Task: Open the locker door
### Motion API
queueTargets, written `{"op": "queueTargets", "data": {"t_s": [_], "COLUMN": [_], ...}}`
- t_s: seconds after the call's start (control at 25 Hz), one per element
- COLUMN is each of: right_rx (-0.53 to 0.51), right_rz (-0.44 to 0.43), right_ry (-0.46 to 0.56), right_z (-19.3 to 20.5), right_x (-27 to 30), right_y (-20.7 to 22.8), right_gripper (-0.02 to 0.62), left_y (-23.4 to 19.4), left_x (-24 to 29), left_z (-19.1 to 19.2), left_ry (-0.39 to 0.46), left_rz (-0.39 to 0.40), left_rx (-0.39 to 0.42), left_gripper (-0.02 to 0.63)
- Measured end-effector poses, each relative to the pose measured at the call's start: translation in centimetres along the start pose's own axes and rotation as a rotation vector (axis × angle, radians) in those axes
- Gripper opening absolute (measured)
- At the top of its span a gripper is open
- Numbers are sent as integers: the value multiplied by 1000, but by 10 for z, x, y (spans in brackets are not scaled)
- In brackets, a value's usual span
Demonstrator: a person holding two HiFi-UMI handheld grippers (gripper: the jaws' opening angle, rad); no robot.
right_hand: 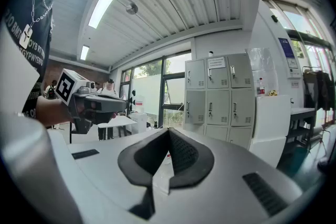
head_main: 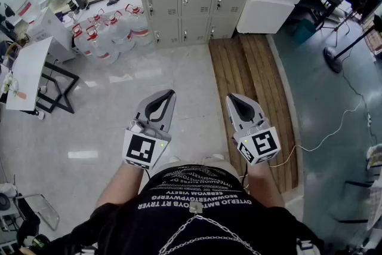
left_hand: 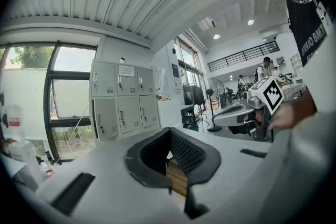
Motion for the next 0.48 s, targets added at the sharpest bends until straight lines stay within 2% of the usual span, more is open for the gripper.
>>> {"op": "queueTargets", "data": {"t_s": [0.24, 0.48], "right_rx": [10, 19], "right_rz": [-31, -23], "right_ry": [-25, -30], "right_z": [-5, -15], "right_x": [7, 14], "right_y": [-55, -78], "right_gripper": [-5, -5], "left_y": [-19, -31], "left_x": [-48, -75], "left_z": [1, 7], "left_ry": [19, 20], "left_rz": [-24, -23], "left_rx": [-13, -29], "left_gripper": [-6, -6]}}
Point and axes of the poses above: the fingertips, and each gripper's own axes: x forward along the fingers, y to its right, z out of its underside, the point moved 3 cm from there along -x, backward along the fingers, and after that the axes turned 6 degrees about y, right-handed, at the moved point
